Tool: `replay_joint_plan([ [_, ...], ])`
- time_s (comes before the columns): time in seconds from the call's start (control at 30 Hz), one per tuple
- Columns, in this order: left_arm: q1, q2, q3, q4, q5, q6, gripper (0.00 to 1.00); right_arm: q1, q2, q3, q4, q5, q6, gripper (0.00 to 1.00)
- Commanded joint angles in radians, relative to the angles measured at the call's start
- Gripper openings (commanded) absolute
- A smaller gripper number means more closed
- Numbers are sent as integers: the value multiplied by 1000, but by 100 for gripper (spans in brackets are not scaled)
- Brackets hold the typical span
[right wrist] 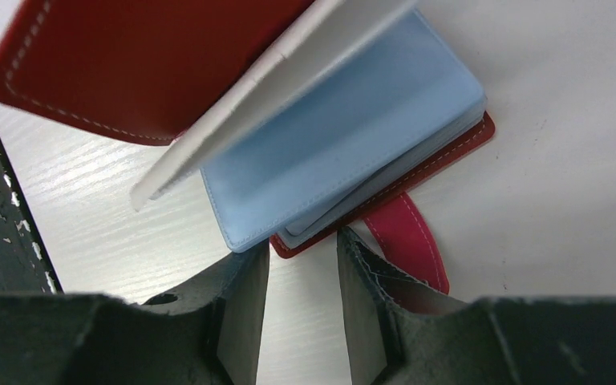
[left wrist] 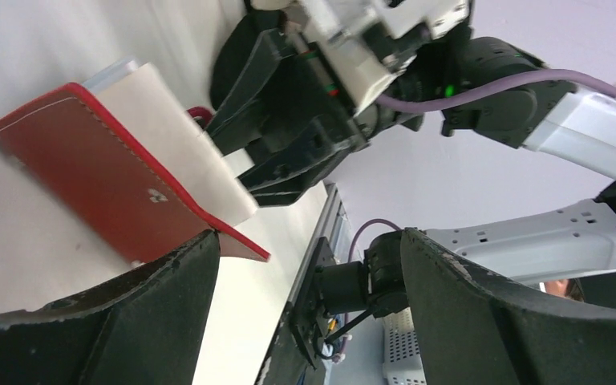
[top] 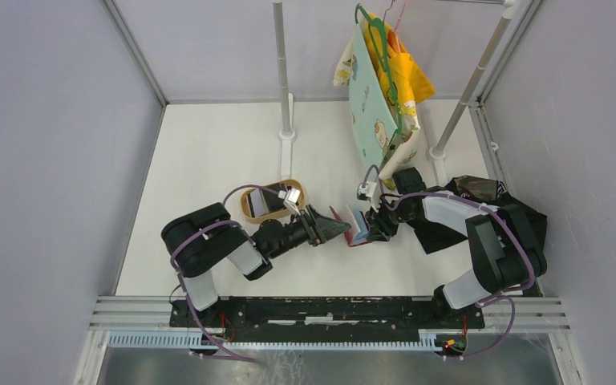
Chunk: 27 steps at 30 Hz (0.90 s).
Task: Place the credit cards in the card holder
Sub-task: Close the card holder at the center of the board.
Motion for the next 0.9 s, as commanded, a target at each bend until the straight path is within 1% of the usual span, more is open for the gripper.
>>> replay_joint_plan([
  [0.0, -4, -90, 61, -92, 20, 133, 88, 9, 28, -5, -29, 67, -6, 43],
  [0.13, -3, -107, 150, -290, 40, 215, 89, 9, 17, -2, -29, 67, -5, 43],
  [0.27, 3, -73, 225, -401, 53, 270, 89, 1, -15, 1, -22, 72, 0, 45],
  [0.43, 18, -1, 277, -425, 68, 288, 87, -47, -76, 1, -24, 64, -20, 47],
  [0.57, 30, 42, 310, -434, 73, 293, 82, -91, -122, 16, -58, 53, -82, 48],
  [0.6, 32, 51, 318, -441, 72, 297, 80, -102, -139, 19, -65, 42, -103, 48],
  [0.73, 34, 81, 350, -498, 65, 319, 56, -129, -196, 14, -91, -17, -184, 48],
  [0.77, 34, 87, 355, -516, 57, 326, 52, -132, -214, 10, -92, -34, -207, 48],
  [0.8, 34, 90, 362, -535, 48, 335, 49, -133, -230, 2, -82, -43, -218, 48],
  [0.87, 34, 88, 373, -584, 23, 353, 47, -138, -275, -22, -46, -51, -235, 48],
])
